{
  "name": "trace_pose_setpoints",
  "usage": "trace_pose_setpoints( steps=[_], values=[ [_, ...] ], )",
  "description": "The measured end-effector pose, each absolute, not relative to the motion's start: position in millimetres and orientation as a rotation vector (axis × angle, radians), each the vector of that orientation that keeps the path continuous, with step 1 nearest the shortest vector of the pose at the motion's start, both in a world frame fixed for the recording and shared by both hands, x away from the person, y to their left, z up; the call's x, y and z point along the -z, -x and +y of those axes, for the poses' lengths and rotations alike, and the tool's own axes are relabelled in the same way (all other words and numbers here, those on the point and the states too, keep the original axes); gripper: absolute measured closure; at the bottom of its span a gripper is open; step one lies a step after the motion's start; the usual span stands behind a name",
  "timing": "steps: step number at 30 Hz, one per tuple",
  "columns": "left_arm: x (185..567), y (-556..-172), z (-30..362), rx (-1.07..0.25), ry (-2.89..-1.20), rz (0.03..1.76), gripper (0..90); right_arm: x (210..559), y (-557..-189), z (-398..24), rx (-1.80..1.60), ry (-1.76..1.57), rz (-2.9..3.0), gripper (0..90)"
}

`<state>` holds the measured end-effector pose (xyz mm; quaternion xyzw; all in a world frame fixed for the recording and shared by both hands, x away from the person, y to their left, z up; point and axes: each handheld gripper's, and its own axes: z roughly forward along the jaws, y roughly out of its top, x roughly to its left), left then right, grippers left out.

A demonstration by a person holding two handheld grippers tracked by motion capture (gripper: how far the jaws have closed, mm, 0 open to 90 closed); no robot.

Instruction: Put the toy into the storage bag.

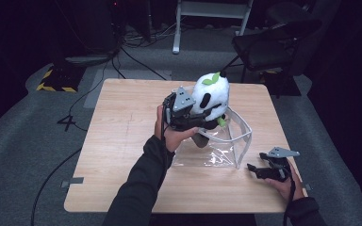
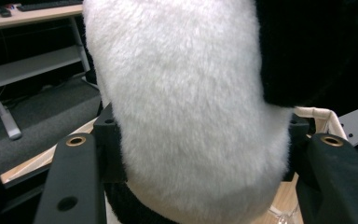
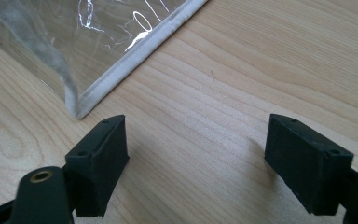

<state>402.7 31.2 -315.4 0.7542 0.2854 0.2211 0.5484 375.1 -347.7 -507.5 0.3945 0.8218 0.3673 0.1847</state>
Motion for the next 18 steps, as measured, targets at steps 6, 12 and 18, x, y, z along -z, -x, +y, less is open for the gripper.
trace_pose_setpoints(
  steps=[6,12,18],
  values=[
    [316,-409,27,-0.525,-1.847,0.681,37.9,507,-375,-348,-1.035,-1.112,2.317,21.4],
    [317,-412,22,-0.522,-1.898,0.686,35.9,507,-375,-348,-1.035,-1.112,2.317,21.3],
    [320,-416,15,-0.505,-1.959,0.689,33.0,507,-375,-348,-1.035,-1.112,2.317,21.3]
  ],
)
